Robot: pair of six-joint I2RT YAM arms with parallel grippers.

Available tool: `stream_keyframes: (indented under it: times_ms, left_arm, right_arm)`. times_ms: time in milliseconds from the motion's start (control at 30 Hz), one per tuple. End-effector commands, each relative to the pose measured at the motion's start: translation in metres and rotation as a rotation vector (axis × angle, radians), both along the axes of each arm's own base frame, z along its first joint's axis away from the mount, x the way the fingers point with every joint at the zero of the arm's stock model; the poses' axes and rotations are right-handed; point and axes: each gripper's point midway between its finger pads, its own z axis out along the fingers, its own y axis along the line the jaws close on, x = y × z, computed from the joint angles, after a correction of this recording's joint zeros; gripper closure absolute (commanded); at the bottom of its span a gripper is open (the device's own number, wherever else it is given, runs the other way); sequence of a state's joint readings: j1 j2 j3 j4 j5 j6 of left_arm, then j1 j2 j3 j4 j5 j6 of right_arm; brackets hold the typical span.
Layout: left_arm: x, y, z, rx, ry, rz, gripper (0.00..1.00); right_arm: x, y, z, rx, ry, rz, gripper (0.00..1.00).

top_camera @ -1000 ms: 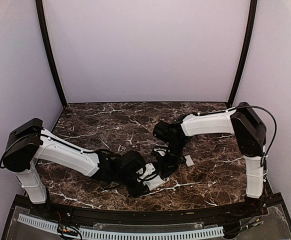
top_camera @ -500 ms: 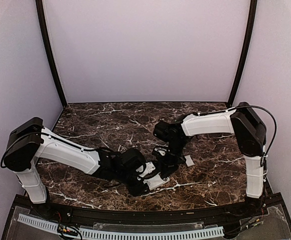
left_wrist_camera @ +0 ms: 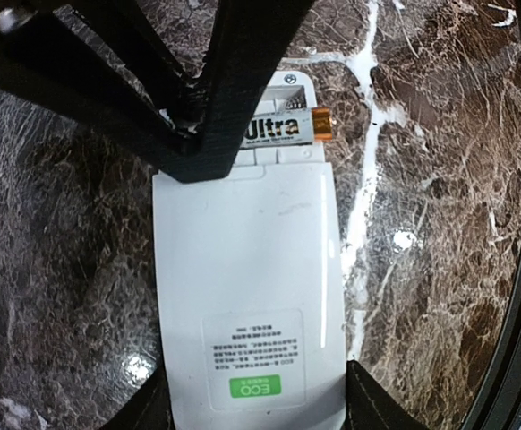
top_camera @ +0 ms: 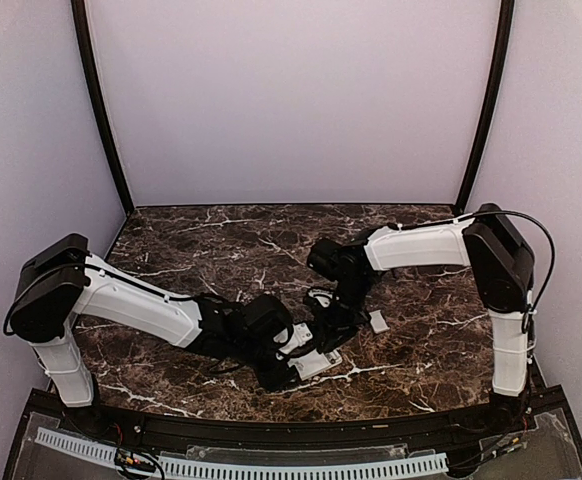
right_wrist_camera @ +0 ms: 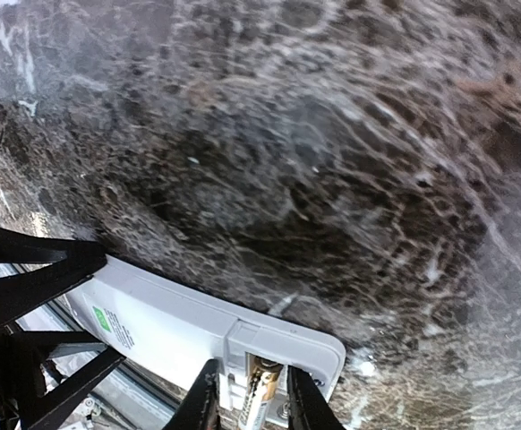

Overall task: Load the batteries into the remote control
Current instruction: Place the battery in the battery compartment, then load the battery into the battery compartment.

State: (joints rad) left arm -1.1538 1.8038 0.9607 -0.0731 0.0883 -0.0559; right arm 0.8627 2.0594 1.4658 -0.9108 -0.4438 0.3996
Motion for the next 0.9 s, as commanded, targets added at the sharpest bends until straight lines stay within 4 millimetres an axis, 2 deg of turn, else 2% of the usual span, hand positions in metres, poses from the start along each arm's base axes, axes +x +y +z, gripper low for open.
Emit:
stream_keyframes:
  times_ms: [0,267,467,567,667,800,867]
  left_arm:
    - [-0.029,0.033,-0.054,0.165,0.130,-0.046,0.45]
    - [-0.031,0.035,-0.056,0.176,0.139,-0.054,0.45]
    - [-0.034,0.035,-0.056,0.166,0.166,-0.076,0.44]
    - [-0.034,0.036,-0.056,0.157,0.190,-0.078,0.44]
    - [-0.034,0.037,-0.056,0.151,0.209,-0.082,0.43]
    - [-0.035,0.039,-0.058,0.159,0.215,-0.111,0.43]
    - [-0.035,0.040,-0.060,0.165,0.208,-0.126,0.42]
  right_arm:
    - [0.009,0.002,0.008,0.019,-0.055,-0.004,0.73]
    - [0.010,0.003,0.028,0.046,-0.065,0.006,0.69]
    - [0.009,-0.002,0.058,0.129,-0.067,0.016,0.64]
    - [0.015,-0.011,0.073,0.178,-0.091,0.047,0.63]
    - [0.022,-0.030,0.079,0.193,-0.126,0.098,0.63]
    - [0.041,-0.051,0.090,0.235,-0.285,0.237,0.67]
    - [0.054,-0.047,0.102,0.338,-0.466,0.354,0.67]
